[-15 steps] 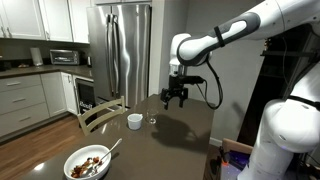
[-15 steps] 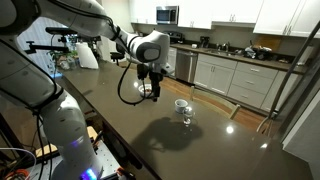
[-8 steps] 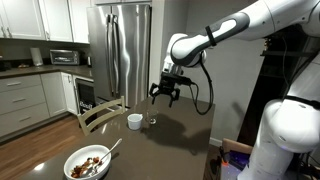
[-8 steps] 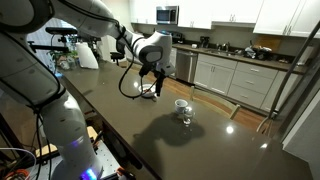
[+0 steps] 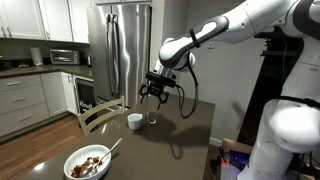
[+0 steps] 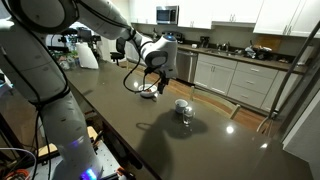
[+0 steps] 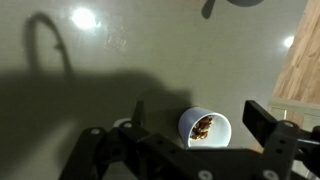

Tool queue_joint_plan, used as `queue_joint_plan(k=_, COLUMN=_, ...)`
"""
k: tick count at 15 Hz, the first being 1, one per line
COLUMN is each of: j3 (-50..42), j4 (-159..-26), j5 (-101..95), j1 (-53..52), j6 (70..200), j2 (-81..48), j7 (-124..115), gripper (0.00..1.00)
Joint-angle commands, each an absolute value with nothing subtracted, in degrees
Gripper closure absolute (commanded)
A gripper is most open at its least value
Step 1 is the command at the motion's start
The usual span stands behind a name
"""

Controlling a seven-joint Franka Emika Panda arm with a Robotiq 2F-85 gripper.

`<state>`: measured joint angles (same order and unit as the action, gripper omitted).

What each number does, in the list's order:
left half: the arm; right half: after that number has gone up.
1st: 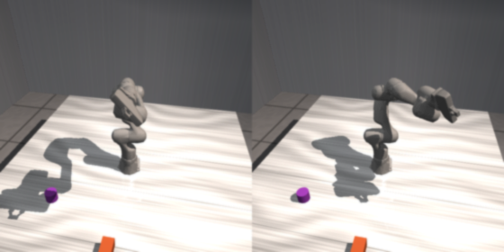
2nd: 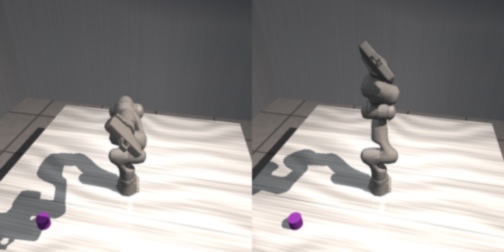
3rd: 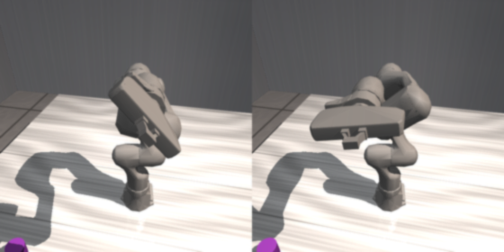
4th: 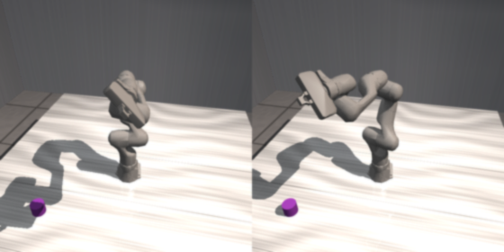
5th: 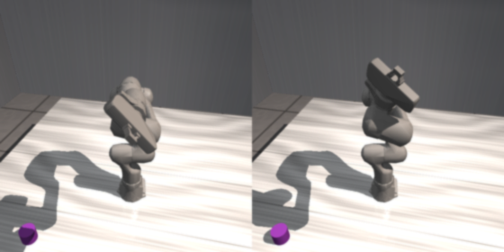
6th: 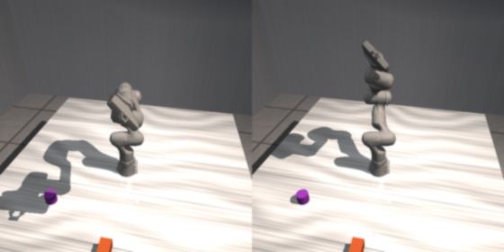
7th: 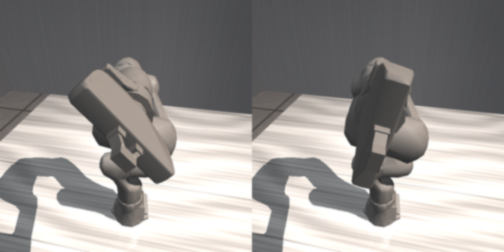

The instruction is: Move some of the objects from the white cup and put them in the bowl

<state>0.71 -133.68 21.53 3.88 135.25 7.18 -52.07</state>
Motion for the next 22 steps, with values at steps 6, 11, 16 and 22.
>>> queue_joint_plan(k=6, j3=-1.8, j4=-137.8, j5=22.8, j1=5.0, j6=146.7, j2=7.0, j7=-61.3, gripper=0.0)
queue_joint_plan(k=11, j3=-6.3, j4=-140.8, j5=24.5, j1=8.0, j6=155.3, j2=4.1, j7=-65.0, gripper=0.0)
queue_joint_plan(k=16, j3=-8.5, j4=-137.0, j5=29.4, j1=8.5, j6=156.5, j2=-2.3, j7=-70.8, gripper=0.0)
queue_joint_plan(k=22, j3=-6.6, j4=-129.8, j5=32.3, j1=6.6, j6=153.9, j2=-7.9, j7=-75.0, gripper=0.0)
